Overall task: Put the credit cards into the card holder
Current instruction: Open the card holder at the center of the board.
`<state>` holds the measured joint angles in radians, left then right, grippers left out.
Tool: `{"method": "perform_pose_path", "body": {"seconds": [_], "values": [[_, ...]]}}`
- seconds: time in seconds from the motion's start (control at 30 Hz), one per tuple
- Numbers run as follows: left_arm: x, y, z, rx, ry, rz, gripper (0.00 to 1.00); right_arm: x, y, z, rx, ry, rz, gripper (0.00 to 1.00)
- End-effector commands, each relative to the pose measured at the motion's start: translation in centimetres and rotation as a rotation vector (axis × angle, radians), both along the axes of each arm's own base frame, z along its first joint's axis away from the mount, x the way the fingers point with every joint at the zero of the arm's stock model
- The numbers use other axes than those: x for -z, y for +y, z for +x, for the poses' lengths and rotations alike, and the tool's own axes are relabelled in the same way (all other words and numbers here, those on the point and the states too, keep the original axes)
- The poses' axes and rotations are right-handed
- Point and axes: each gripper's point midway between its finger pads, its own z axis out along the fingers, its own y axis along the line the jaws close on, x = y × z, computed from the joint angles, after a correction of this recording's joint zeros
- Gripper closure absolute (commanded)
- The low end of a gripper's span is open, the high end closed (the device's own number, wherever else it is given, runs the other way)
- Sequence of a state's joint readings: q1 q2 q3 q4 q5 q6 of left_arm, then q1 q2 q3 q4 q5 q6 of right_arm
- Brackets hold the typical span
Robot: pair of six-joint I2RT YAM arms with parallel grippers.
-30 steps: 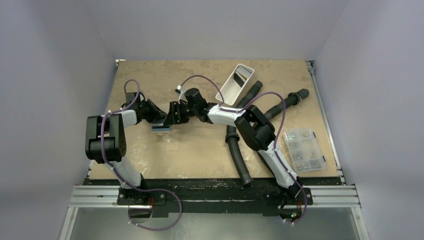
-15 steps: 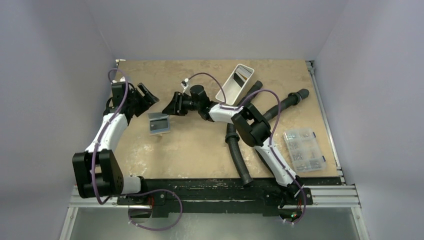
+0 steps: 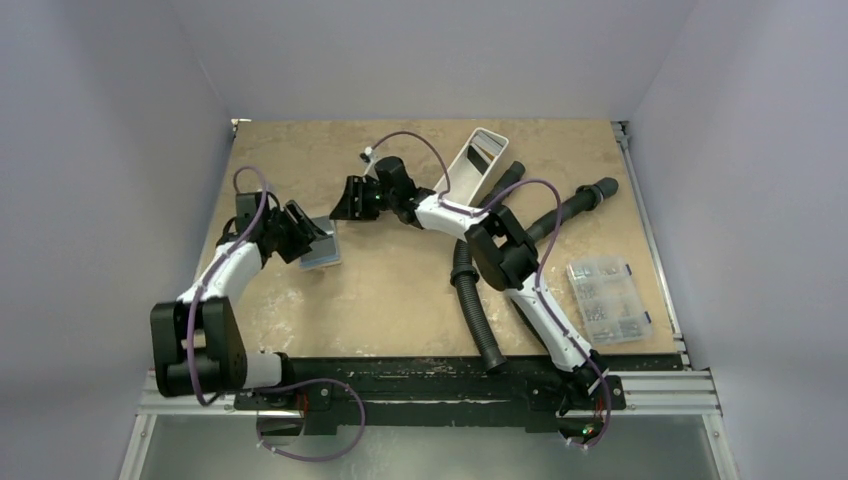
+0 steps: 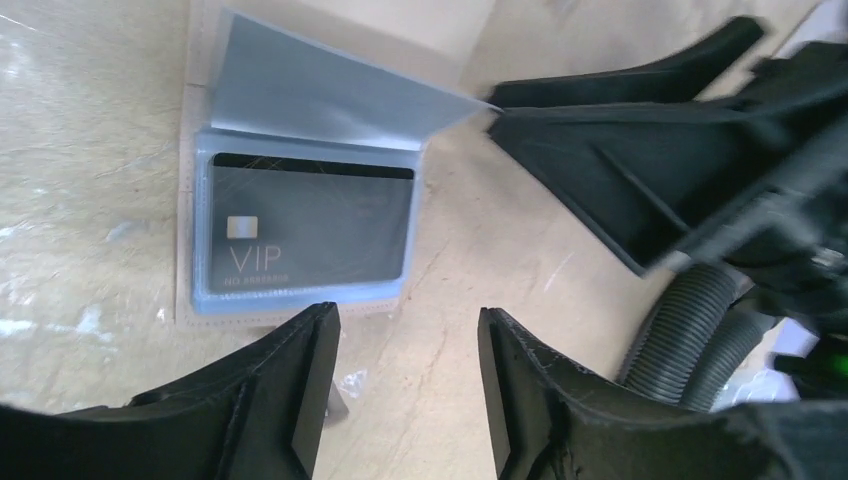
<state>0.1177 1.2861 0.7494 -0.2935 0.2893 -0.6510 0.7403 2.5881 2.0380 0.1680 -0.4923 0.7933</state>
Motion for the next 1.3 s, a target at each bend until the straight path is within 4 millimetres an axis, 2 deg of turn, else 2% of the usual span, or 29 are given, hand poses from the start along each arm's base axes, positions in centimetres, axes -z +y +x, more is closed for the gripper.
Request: {"method": "perform_pose_path", "body": {"seconds": [0.0,0.13,0.23,0.3,0.37,0.47,0.53,0.67,0.8,0.83,0.97,1.07,1.17,1.23,1.27], "values": [[0.5,-0.8,3.4,0.08,-0.043,-0.029,0.43,-2.4,-3.3,1.1,0.017,-0.189,-0.184,0.43],[1.6,-0.7,6.3,0.074,-0.025,-0.021,0.51,-2.9,-4.9,0.2,0.014,-0.225,-0.239,0.44],[2.8,-1.1,7.7,0.106,0.01,0.06,0.54,-3.0,-5.8,-0.4,0.014,-0.224,-0.264,0.46],[3.9,-1.5,8.0,0.153,0.053,0.146,0.55,-3.1,-6.1,-0.9,0.008,-0.223,-0.268,0.48],[5.3,-3.2,7.9,0.25,0.098,0.193,0.55,-3.2,-6.5,-1.3,-0.001,-0.217,-0.268,0.48],[8.0,-5.3,6.1,0.346,0.207,0.164,0.57,-3.5,-7.1,-1.8,-0.009,-0.205,-0.277,0.49],[8.9,-5.9,4.5,0.377,0.233,0.136,0.57,-3.8,-7.8,-2.2,-0.011,-0.194,-0.276,0.49],[9.0,-7.0,1.0,0.429,0.238,0.065,0.57,-5.6,-10.5,-2.4,0.027,-0.182,-0.257,0.48],[7.7,-8.4,-2.0,0.485,0.214,-0.001,0.56,-6.0,-12.7,-2.7,0.038,-0.179,-0.27,0.48],[7.0,-8.2,-2.3,0.474,0.193,0.011,0.54,-6.0,-13.0,-2.8,0.038,-0.185,-0.282,0.48],[1.8,-6.4,-0.6,0.357,0.017,0.099,0.36,-5.8,-13.6,-3.5,0.026,-0.195,-0.297,0.46],[-0.9,-2.0,1.4,0.173,-0.046,0.246,0.26,-5.3,-14.0,-4.1,0.017,-0.195,-0.303,0.45],[-1.9,2.8,2.7,-0.021,-0.081,0.261,0.14,-5.2,-14.0,-4.7,0.001,-0.189,-0.29,0.43],[-1.0,4.6,3.7,-0.088,-0.081,0.216,0.11,-5.6,-14.0,-5.1,-0.009,-0.197,-0.274,0.4],[-0.7,4.7,4.4,-0.094,-0.079,0.201,0.11,-5.9,-14.1,-5.2,-0.013,-0.204,-0.268,0.39]]}}
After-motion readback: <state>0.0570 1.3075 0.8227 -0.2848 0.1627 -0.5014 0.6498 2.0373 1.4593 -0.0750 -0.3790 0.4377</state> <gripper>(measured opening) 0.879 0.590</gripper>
